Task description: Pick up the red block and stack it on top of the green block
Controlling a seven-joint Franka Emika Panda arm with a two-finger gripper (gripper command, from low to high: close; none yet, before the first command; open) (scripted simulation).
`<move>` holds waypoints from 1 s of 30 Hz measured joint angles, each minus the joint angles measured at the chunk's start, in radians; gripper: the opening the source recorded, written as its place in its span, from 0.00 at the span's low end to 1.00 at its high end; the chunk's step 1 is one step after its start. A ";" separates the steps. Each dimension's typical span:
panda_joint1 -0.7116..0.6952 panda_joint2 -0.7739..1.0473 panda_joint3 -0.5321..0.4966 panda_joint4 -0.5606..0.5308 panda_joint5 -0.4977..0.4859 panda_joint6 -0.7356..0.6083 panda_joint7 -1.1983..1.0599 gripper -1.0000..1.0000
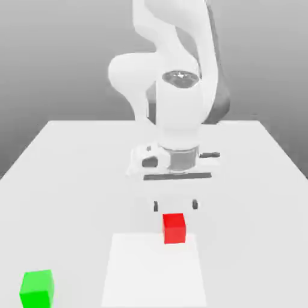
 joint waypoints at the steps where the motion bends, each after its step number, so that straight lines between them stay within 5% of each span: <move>1: -0.004 0.024 -0.001 0.003 -0.015 0.020 0.011 0.50; 9: 0.039 0.210 -0.075 0.022 -0.121 0.183 0.083 0.50; 10: 0.044 0.225 -0.080 0.023 -0.123 0.197 0.083 0.00; 17: 0.044 0.225 -0.081 0.023 -0.128 0.197 0.088 0.00; 30: 0.063 -0.054 -0.062 -0.014 0.008 -0.045 -0.008 0.00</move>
